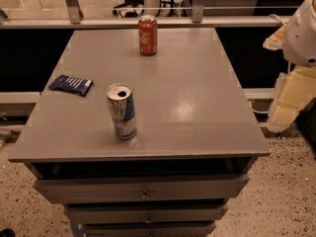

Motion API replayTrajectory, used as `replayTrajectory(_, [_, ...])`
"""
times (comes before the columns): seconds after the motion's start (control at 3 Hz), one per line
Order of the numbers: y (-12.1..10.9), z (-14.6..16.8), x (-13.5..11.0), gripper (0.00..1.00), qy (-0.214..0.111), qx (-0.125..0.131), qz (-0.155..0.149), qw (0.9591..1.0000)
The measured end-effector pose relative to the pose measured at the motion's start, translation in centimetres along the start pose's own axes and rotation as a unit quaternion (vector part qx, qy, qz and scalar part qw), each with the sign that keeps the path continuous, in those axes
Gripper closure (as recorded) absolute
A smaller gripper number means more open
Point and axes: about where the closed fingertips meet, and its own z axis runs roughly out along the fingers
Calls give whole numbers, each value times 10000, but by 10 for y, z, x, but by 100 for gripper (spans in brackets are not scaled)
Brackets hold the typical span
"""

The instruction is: Knock redbull can over

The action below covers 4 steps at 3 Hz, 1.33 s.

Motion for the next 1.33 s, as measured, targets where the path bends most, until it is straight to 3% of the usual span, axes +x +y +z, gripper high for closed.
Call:
replayTrajectory(0.33, [0,0,0,0,0,1,0,10000])
replayTrajectory(0.67, [0,14,-12,0,-218,11,40,9998])
replayTrajectory(1.0, [6,57,-46,0,-812,-147,167,9965])
replayTrajectory(1.33, [12,99,-88,0,-1449,-384,320,9882])
